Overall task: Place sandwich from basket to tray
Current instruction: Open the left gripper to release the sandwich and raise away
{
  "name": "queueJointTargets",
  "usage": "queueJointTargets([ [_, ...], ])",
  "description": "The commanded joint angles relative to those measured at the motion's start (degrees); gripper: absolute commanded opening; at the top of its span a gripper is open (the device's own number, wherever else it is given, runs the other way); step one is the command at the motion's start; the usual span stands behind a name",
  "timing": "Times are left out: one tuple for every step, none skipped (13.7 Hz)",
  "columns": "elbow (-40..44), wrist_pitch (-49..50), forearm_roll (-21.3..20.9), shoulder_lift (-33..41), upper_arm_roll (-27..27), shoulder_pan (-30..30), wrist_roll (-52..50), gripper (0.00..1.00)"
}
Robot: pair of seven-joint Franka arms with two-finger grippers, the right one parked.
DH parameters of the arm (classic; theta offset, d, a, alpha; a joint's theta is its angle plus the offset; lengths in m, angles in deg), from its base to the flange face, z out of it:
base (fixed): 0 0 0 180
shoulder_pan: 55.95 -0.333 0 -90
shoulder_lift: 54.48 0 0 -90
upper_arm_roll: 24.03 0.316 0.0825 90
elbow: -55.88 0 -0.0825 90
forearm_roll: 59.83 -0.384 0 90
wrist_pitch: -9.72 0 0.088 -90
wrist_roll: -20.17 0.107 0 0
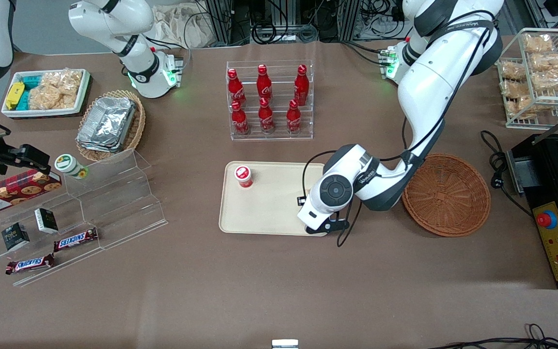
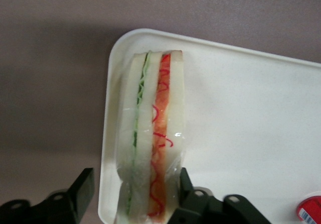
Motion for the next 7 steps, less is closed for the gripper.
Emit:
queueJointTargets([
  [0.5, 3.65, -1.38, 5.07, 0.32, -0.21, -1.23, 1.0],
  [0.06, 5.4, -1.29, 7.79, 0.32, -1.95, -1.14, 1.0],
  [-0.03, 10.03, -1.03, 10.34, 0.15, -3.88, -0.88, 1.0],
  [-0.12, 11.99, -0.42, 12.8, 0.14, -5.12, -0.87, 1.0],
  [-1.34, 12.36, 0.02, 15.87, 0.06, -6.26, -1.22, 1.0],
  [-4.31, 11.66, 1.6, 19.73, 0.06, -7.93, -1.23, 1.0],
  [-6.95, 11.4, 3.87, 23.33, -0.03, -9.95, -1.14, 1.0],
])
